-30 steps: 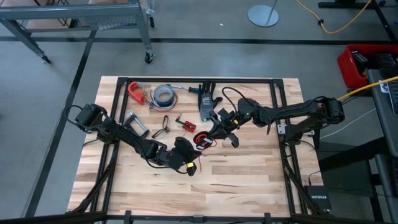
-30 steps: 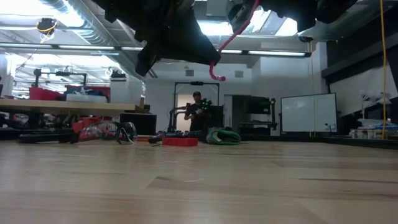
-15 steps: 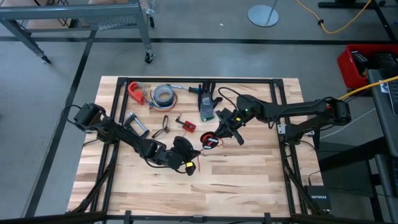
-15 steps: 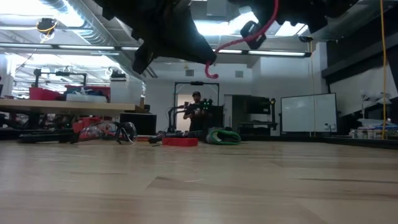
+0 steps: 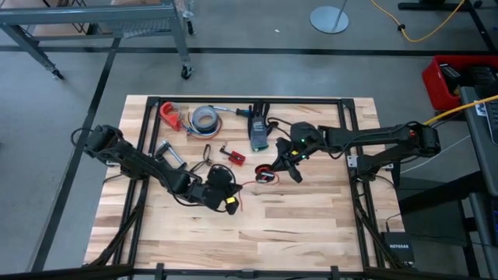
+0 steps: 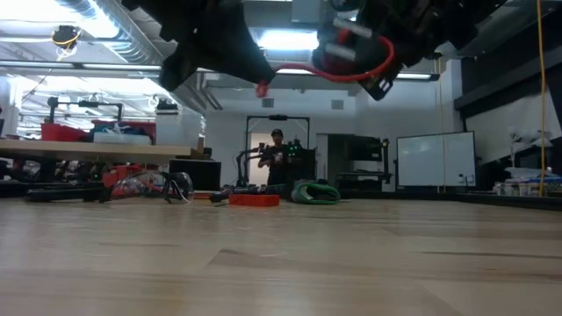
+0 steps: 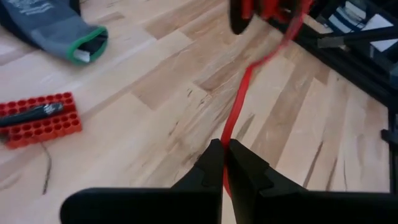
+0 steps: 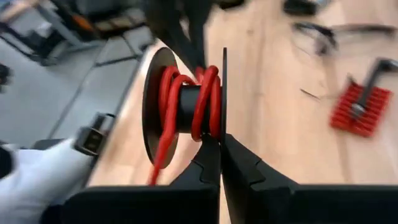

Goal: Coil cords
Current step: Coil the orange wire into the black spool

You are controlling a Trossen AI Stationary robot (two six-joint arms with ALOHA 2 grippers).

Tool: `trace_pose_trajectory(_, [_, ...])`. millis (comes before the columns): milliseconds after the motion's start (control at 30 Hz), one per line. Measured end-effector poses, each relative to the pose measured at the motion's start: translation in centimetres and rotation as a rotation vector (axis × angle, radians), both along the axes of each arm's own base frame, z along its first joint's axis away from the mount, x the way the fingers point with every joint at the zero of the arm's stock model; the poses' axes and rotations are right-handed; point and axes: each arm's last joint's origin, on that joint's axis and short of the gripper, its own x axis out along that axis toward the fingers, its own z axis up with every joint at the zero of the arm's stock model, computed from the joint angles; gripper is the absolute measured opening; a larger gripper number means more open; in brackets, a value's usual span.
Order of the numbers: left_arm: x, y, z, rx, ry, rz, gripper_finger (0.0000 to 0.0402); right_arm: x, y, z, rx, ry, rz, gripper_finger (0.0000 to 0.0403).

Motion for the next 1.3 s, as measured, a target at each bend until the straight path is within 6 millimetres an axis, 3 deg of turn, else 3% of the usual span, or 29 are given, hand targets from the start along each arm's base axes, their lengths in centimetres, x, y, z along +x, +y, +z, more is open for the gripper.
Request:
trace_pose_trajectory(433, [-1.0,0.5,0.8,-0.033,0.019,0.044,0.0,-0.8,-0.2,-1.4,-0.083,0.165,-0.087,0.0003])
trace_pose_trajectory(733, [-0.6,0.7,0.9,-0.083,-0.004,0.033,0.0,-0.2,-0.3,-0.6,-0.1,0.057,-0.11,0.0003])
trace_pose_trajectory(900, [0.0,0.7,1.6,-0.081,-0.075,0.008,0.0,0.2,-0.5,0.0,-0.104,-0.004,-0.162,0.0003])
trace_pose_trajectory(1033, [0.5,1.2,2.2,-0.054,-0.128,-0.004,0.0,0.7,-0.7,-0.7,-0.105,0.033,-0.222,0.0003])
trace_pose_trajectory(1300, [2.7,2.5,1.0,-0.072,-0.171,-0.027,0.0,2.5,-0.9,-2.4,-0.06,0.031,-0.255,0.0003])
